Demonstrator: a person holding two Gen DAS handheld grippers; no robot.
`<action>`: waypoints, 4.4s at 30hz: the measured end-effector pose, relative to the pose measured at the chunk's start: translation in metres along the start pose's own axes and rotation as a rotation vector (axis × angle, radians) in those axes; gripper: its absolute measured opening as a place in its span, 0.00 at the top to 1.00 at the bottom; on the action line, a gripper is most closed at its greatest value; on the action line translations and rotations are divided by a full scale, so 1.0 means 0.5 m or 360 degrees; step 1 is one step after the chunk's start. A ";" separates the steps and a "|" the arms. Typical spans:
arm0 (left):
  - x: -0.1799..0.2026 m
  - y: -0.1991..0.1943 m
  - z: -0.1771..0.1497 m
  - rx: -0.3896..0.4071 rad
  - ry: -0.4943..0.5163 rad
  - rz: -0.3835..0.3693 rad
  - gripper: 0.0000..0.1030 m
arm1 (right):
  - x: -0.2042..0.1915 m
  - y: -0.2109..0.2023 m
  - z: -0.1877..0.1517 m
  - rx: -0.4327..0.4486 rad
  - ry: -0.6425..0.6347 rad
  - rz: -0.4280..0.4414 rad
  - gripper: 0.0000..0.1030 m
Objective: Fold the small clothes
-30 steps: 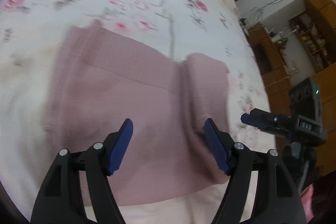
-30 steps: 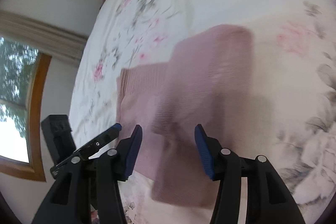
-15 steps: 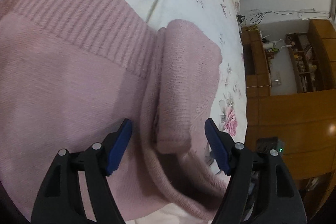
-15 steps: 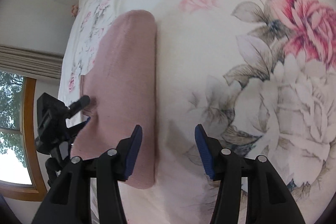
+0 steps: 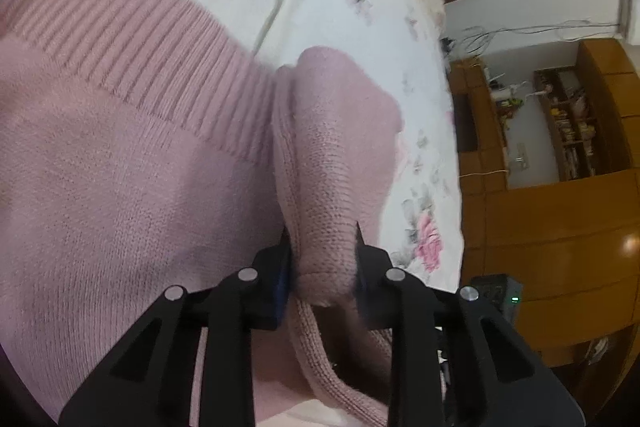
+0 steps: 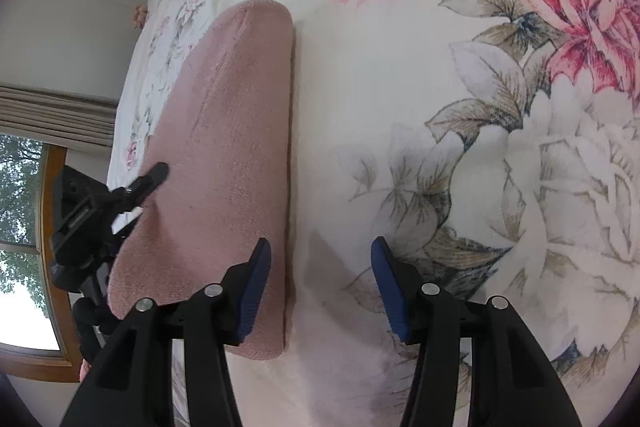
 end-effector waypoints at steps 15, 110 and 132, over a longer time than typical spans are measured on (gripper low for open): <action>-0.042 -0.276 0.086 0.0251 0.0167 0.0102 0.78 | -0.144 0.037 -0.019 -0.0036 -0.0199 0.0125 0.48; -0.315 -0.342 0.099 0.0073 -0.0059 0.0313 0.31 | -0.237 0.070 -0.037 -0.0160 -0.0358 0.0233 0.48; -0.283 -0.206 0.108 -0.0082 0.0119 0.0082 0.53 | -0.254 0.179 0.037 -0.0215 -0.0211 0.0598 0.47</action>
Point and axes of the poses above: each gripper's, at about its wrist camera, not at the fingertips, and y roughly the way its jaws point, x to its right, z to its top, the point moved 3 cm from there along y, roughly the way its jaws point, and after that the axes turned 1 degree about x, right-handed, at the moved point
